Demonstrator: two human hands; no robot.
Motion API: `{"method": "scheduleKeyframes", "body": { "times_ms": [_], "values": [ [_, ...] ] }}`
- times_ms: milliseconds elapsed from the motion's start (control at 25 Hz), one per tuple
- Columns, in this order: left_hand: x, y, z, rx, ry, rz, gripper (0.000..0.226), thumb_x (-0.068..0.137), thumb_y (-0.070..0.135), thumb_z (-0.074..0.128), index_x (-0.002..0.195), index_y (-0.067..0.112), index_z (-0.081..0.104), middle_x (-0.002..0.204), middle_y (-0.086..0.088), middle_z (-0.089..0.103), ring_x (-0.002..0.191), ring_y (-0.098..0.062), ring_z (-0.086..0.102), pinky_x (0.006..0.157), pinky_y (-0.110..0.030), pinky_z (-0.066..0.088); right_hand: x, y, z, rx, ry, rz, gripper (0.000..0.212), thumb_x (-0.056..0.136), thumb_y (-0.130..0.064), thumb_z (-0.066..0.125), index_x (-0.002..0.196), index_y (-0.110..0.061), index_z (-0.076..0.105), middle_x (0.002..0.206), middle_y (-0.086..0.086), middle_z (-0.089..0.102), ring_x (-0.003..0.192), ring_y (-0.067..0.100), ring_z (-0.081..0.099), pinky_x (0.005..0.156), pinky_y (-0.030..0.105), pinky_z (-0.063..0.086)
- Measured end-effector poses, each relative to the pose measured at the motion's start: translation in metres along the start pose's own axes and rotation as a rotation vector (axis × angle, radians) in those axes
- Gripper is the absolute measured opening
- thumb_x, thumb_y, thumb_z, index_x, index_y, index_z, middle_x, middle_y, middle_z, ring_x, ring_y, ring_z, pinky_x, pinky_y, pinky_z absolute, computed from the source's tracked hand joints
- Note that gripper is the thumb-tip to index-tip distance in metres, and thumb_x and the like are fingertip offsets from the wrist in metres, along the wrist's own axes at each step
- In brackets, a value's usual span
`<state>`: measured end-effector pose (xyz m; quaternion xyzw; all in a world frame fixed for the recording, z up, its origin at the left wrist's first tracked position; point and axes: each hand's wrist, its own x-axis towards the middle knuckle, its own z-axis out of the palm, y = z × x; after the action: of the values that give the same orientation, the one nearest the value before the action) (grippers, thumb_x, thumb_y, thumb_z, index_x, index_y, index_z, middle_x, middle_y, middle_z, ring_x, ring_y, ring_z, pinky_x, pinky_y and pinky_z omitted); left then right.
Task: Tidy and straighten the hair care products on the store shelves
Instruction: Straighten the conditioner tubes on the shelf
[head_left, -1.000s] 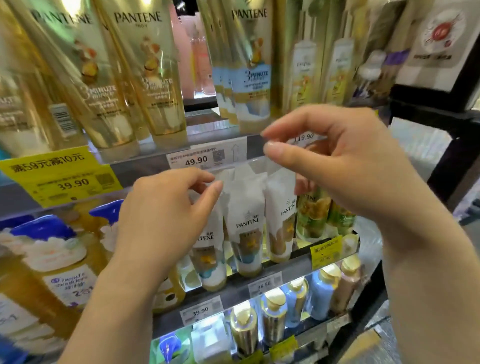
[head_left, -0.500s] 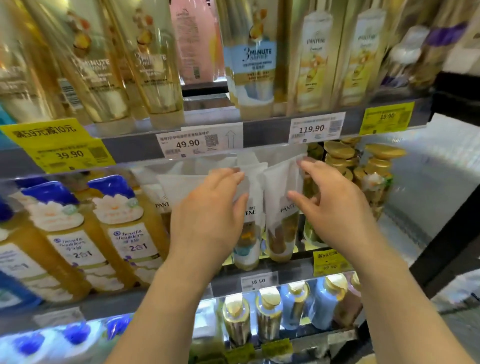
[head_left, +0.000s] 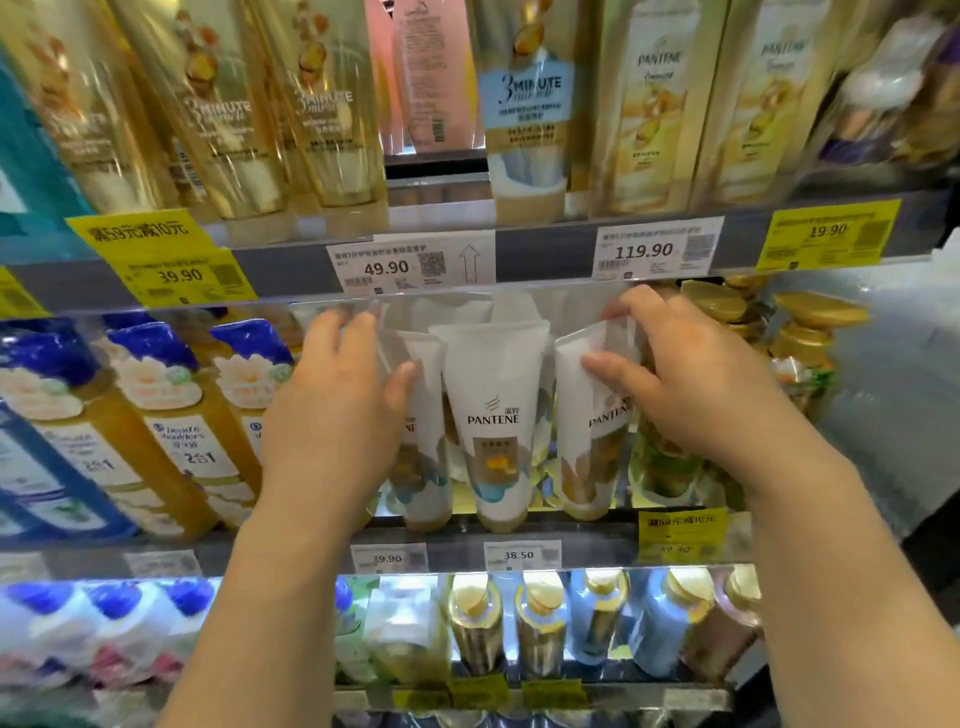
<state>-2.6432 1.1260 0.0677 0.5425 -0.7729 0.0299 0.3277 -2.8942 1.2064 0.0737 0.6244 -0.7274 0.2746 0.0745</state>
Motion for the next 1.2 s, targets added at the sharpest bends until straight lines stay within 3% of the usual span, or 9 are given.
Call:
{"method": "scheduleKeyframes", "body": {
  "times_ms": [120,280,360,480,640,800,920,1040,1200],
  "values": [
    [0.005,-0.007,-0.006,0.060,-0.047,0.010,0.051,0.094,0.047,0.053,0.138,0.021,0.048,0.136,-0.001,0.050,0.113,-0.024,0.055,0.073,-0.037,0.045,-0.009,0.002,-0.014,0.040,0.033,-0.053,0.036,0.081,-0.064,0.054,0.103,-0.035,0.056,0.075,-0.023,0.047,0.064,0.001,0.048,0.053,0.028,0.036],
    [0.006,-0.013,-0.026,0.021,-0.010,0.110,0.033,0.088,0.048,0.056,0.102,0.023,0.070,0.088,0.006,0.059,0.076,-0.012,0.053,0.057,-0.026,0.034,-0.024,0.000,-0.026,0.263,0.043,-0.018,0.021,0.080,-0.054,0.067,0.089,-0.036,0.072,0.066,-0.025,0.062,0.061,-0.008,0.060,0.055,0.037,0.054],
    [0.000,-0.015,-0.036,-0.043,-0.025,0.189,0.029,0.084,0.047,0.057,0.088,0.023,0.072,0.074,0.011,0.057,0.063,-0.010,0.055,0.052,-0.026,0.039,-0.028,-0.008,-0.028,0.280,0.060,-0.015,0.017,0.080,-0.052,0.069,0.086,-0.037,0.074,0.066,-0.024,0.065,0.060,-0.011,0.060,0.054,0.038,0.056],
    [-0.007,-0.020,-0.053,-0.114,0.062,0.288,0.026,0.087,0.040,0.060,0.087,0.018,0.074,0.078,0.005,0.063,0.065,-0.018,0.059,0.058,-0.038,0.051,-0.029,-0.025,-0.036,0.355,0.134,-0.004,0.027,0.074,-0.059,0.068,0.083,-0.035,0.076,0.066,-0.019,0.069,0.051,-0.001,0.062,0.046,0.028,0.054],
    [-0.003,-0.040,-0.083,-0.197,0.144,0.368,0.021,0.086,0.036,0.065,0.085,0.018,0.075,0.078,0.008,0.065,0.060,-0.012,0.058,0.055,-0.032,0.050,-0.021,-0.051,-0.046,0.490,0.196,0.007,0.012,0.078,-0.043,0.080,0.078,-0.032,0.075,0.064,-0.023,0.069,0.037,0.007,0.058,0.040,0.020,0.048],
    [-0.013,-0.064,-0.099,-0.266,0.012,0.375,0.016,0.081,0.040,0.066,0.076,0.026,0.072,0.071,0.015,0.062,0.050,-0.003,0.057,0.051,-0.023,0.047,-0.012,-0.091,-0.026,0.545,0.131,-0.047,0.012,0.080,-0.036,0.081,0.071,-0.039,0.073,0.060,-0.026,0.066,0.039,0.002,0.058,0.036,0.017,0.044],
    [-0.021,-0.083,-0.099,-0.343,-0.101,0.321,0.012,0.077,0.029,0.078,0.068,0.029,0.070,0.066,0.013,0.062,0.046,0.000,0.057,0.051,-0.027,0.048,-0.004,-0.119,-0.002,0.554,0.063,-0.069,0.011,0.080,-0.041,0.080,0.073,-0.047,0.074,0.072,-0.027,0.070,0.044,0.007,0.064,0.040,0.021,0.051],
    [-0.023,-0.102,-0.101,-0.409,-0.187,0.278,0.011,0.077,0.031,0.077,0.068,0.031,0.071,0.069,0.012,0.064,0.043,-0.003,0.059,0.048,-0.029,0.050,0.007,-0.140,0.023,0.555,0.060,-0.021,0.004,0.081,-0.042,0.079,0.082,-0.039,0.077,0.081,-0.027,0.072,0.046,0.011,0.067,0.050,0.034,0.058],
    [-0.020,-0.116,-0.096,-0.434,-0.231,0.245,0.006,0.078,0.034,0.077,0.074,0.031,0.074,0.074,0.011,0.065,0.050,-0.002,0.058,0.054,-0.037,0.054,0.020,-0.162,0.045,0.503,0.051,0.025,0.013,0.085,-0.039,0.077,0.075,-0.040,0.070,0.077,-0.020,0.073,0.045,0.007,0.067,0.058,0.035,0.059]
  ]
}}
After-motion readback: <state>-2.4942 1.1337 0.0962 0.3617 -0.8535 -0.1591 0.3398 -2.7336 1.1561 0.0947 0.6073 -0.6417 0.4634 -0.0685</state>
